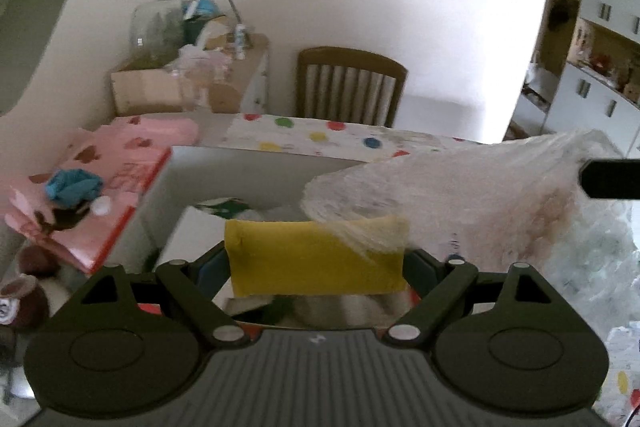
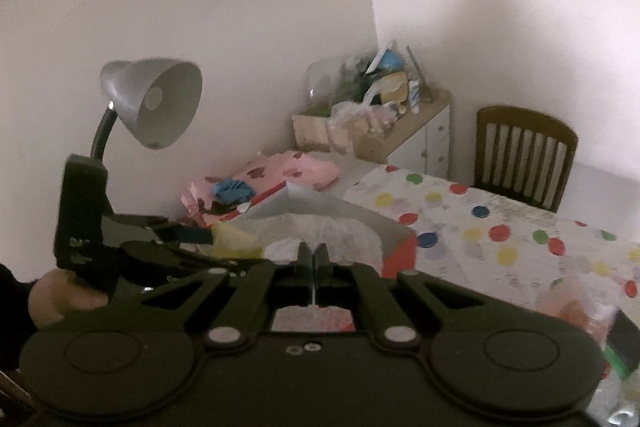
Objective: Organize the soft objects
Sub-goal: 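Carry the yellow cloth and bubble wrap with both grippers over the box, then lower the bubble wrap and yellow cloth into the box and open both grippers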
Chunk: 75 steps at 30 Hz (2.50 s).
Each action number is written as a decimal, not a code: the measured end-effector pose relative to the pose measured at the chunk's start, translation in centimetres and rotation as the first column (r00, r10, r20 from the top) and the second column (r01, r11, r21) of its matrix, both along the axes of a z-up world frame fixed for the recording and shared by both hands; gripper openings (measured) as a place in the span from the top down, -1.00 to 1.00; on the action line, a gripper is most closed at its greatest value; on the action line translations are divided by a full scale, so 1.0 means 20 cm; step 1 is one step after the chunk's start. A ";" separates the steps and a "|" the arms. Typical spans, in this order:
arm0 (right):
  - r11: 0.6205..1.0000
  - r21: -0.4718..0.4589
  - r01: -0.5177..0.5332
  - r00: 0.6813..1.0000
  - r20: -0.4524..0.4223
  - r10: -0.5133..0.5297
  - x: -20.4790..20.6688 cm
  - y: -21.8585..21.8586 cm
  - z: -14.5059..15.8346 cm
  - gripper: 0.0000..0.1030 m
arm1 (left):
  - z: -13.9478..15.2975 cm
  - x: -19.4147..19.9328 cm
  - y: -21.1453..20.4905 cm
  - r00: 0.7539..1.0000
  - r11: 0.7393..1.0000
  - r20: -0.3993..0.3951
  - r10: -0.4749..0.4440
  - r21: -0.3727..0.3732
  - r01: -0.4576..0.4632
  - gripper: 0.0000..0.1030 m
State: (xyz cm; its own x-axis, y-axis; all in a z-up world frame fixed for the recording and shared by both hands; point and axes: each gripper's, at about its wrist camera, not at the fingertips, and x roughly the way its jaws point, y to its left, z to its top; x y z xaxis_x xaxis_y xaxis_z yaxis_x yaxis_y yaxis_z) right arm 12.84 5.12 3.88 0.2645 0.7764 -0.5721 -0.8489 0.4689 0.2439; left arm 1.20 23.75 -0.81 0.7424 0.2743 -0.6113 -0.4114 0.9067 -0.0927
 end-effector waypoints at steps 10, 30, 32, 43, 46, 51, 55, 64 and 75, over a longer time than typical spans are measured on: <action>0.995 -0.095 -0.018 1.000 0.002 0.018 0.01 0.35 -0.11 1.00 | -0.02 -0.09 0.23 0.998 0.999 -0.030 0.047 0.021 -0.047 -0.74; 0.954 -0.282 0.101 0.995 0.007 -0.104 0.27 0.78 -0.49 0.99 | -0.17 0.05 0.44 0.992 0.999 -0.119 0.038 0.006 -0.037 -0.74; 0.950 -0.295 0.101 0.994 -0.001 -0.106 0.29 0.79 -0.53 0.99 | -0.19 0.08 0.45 0.991 1.000 -0.132 0.031 0.002 -0.031 -0.74; 0.933 -0.348 0.089 0.989 -0.077 -0.123 0.33 0.85 -0.72 0.94 | -0.28 0.23 0.49 0.981 1.000 -0.192 0.001 0.002 -0.001 -0.74; 0.930 -0.358 0.085 0.989 -0.086 -0.123 0.33 0.86 -0.75 0.90 | -0.31 0.27 0.50 0.976 1.000 -0.217 -0.008 0.001 0.009 -0.74; 0.929 -0.359 0.085 0.987 -0.099 -0.128 0.34 0.86 -0.76 0.85 | -0.36 0.31 0.51 0.969 1.000 -0.246 -0.008 0.015 0.013 -0.74; 0.929 -0.362 0.077 0.985 -0.118 -0.128 0.34 0.85 -0.77 0.79 | -0.39 0.33 0.52 0.966 1.000 -0.260 -0.005 0.001 0.005 -0.74; 0.936 -0.345 0.068 0.981 -0.147 -0.126 0.31 0.80 -0.72 0.53 | -0.43 0.36 0.55 0.957 1.000 -0.291 0.002 -0.025 -0.009 -0.75; 0.946 -0.319 0.048 0.988 -0.124 -0.092 0.23 0.71 -0.63 -0.08 | -0.44 0.34 0.55 0.959 0.999 -0.281 0.025 -0.039 -0.037 -0.75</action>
